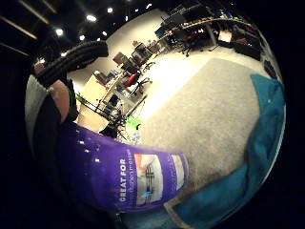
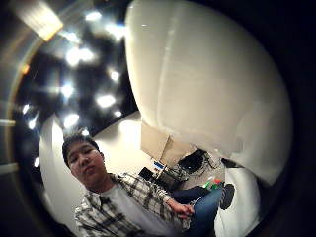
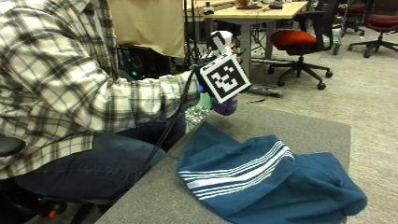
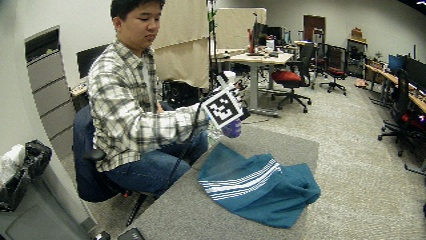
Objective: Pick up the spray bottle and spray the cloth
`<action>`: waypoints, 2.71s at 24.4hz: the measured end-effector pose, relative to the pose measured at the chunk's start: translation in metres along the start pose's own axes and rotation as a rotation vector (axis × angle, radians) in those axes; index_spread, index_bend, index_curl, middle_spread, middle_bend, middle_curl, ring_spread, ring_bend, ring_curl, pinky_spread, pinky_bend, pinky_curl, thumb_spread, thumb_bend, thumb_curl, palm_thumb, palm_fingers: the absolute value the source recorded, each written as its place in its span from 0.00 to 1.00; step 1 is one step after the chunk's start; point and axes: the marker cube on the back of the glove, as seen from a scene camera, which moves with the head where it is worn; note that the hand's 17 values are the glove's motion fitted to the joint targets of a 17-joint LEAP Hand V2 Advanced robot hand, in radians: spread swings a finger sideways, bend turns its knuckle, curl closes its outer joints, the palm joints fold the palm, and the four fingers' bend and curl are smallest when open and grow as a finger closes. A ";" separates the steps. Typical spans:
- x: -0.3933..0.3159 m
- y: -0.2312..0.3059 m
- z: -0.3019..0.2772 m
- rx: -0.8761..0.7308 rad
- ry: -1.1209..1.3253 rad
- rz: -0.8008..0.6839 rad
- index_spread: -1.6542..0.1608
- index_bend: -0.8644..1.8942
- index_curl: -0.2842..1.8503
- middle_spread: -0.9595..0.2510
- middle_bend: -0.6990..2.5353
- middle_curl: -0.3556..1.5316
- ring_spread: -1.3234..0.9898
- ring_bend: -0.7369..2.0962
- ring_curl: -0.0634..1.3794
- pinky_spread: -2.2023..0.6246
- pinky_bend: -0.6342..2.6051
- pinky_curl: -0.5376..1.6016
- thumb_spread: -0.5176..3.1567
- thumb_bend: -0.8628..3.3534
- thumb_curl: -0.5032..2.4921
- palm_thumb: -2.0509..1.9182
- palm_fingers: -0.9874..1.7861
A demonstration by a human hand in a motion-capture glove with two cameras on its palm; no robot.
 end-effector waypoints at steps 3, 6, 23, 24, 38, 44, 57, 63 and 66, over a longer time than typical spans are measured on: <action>0.015 -0.004 0.021 -0.052 -0.035 0.005 0.75 0.36 0.36 0.65 0.34 0.50 0.49 0.45 0.39 0.73 0.36 0.45 0.22 0.20 0.42 0.81 0.77; 0.028 -0.007 0.034 -0.065 -0.065 0.021 0.75 0.36 0.36 0.65 0.34 0.50 0.49 0.45 0.39 0.73 0.36 0.45 0.22 0.20 0.42 0.81 0.76; 0.045 -0.010 0.046 -0.086 -0.084 0.032 0.75 0.36 0.35 0.65 0.34 0.50 0.50 0.44 0.38 0.73 0.36 0.45 0.22 0.20 0.42 0.81 0.76; 0.045 -0.010 0.047 -0.084 -0.081 0.035 0.75 0.36 0.35 0.65 0.34 0.50 0.50 0.44 0.38 0.73 0.36 0.45 0.23 0.20 0.42 0.81 0.76; 0.046 0.002 0.044 -0.137 0.009 0.070 0.75 0.31 0.29 0.66 0.32 0.49 0.49 0.45 0.39 0.76 0.37 0.45 0.27 0.20 0.41 0.80 0.64; 0.038 0.009 0.033 -0.139 0.070 0.061 0.73 0.32 0.26 0.69 0.31 0.47 0.51 0.44 0.38 0.80 0.37 0.45 0.32 0.20 0.40 0.78 0.49; 0.027 0.040 -0.017 -0.249 0.505 0.137 0.71 0.39 0.25 0.69 0.27 0.42 0.57 0.38 0.30 0.84 0.33 0.41 0.38 0.18 0.37 0.71 0.38; -0.033 0.121 -0.094 -0.341 0.985 0.332 0.70 0.42 0.27 0.68 0.26 0.39 0.59 0.35 0.28 0.85 0.33 0.40 0.40 0.18 0.34 0.64 0.34; -0.072 0.198 -0.125 -0.319 1.110 0.407 0.70 0.42 0.27 0.69 0.26 0.38 0.60 0.34 0.27 0.85 0.33 0.40 0.41 0.19 0.34 0.63 0.34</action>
